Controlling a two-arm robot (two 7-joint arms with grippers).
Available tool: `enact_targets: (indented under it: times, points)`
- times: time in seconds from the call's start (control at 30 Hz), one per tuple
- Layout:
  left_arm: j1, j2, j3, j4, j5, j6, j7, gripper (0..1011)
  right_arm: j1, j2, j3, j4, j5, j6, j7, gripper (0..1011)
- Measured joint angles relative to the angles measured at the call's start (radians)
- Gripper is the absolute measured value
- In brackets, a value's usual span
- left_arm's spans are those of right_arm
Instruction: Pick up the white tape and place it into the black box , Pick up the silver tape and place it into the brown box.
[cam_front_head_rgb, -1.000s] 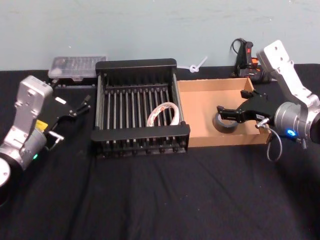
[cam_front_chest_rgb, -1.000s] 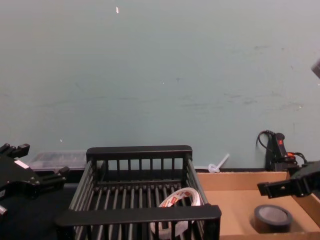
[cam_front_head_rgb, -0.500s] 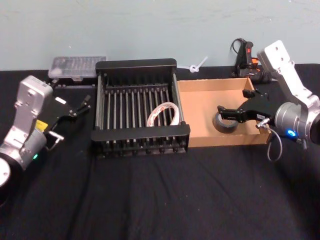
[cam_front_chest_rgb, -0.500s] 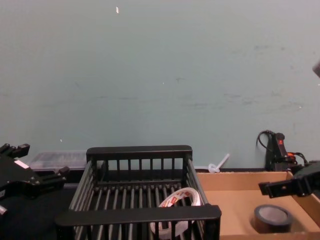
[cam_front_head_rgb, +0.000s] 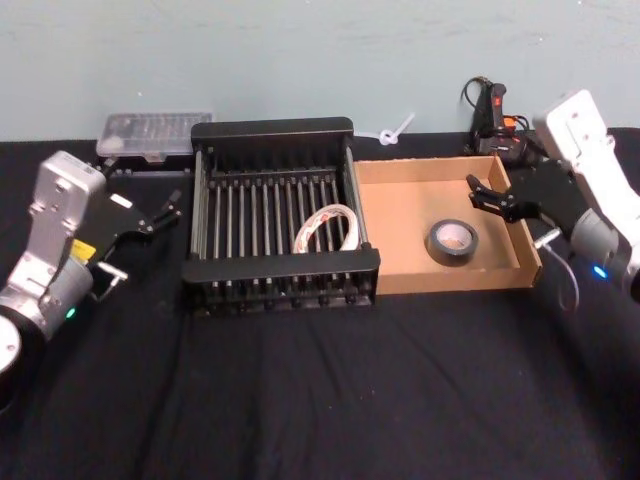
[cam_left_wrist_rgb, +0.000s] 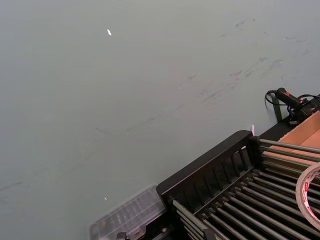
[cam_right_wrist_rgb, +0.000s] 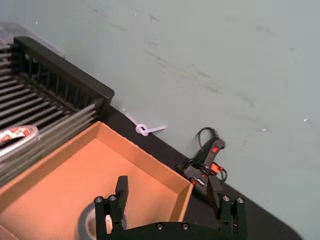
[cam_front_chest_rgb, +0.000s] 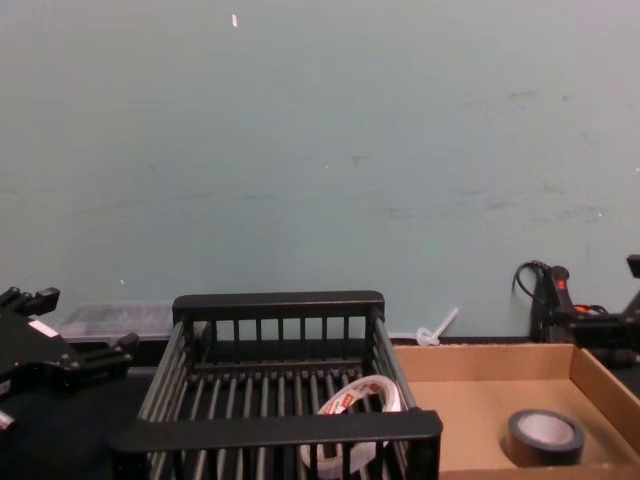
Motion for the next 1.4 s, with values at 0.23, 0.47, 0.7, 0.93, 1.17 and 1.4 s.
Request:
enact_targets:
  times: [0.23,0.47,0.7,0.93,1.17,1.4]
  points:
    - [0.0,0.0,0.0,0.0,0.0,0.0,0.0,1001,-0.065,0.002,-0.008,-0.002,-0.06,-0.076,-0.035,1002]
    - [0.0,0.0,0.0,0.0,0.0,0.0,0.0,1001,-0.112,-0.003,-0.013,0.002,-0.092,-0.112,-0.037,1002]
    - [0.0,0.0,0.0,0.0,0.0,0.0,0.0,1001,-0.133,-0.016,-0.01,0.007,-0.122,-0.135,-0.043,1002]
    - [0.0,0.0,0.0,0.0,0.0,0.0,0.0,1002,-0.137,-0.023,-0.001,0.007,-0.137,-0.141,-0.052,1002]
    - [0.0,0.0,0.0,0.0,0.0,0.0,0.0,1001,-0.137,-0.022,-0.002,0.007,-0.136,-0.141,-0.051,1002]
    - [0.0,0.0,0.0,0.0,0.0,0.0,0.0,1001,-0.137,-0.022,-0.003,0.007,-0.134,-0.141,-0.05,1002]
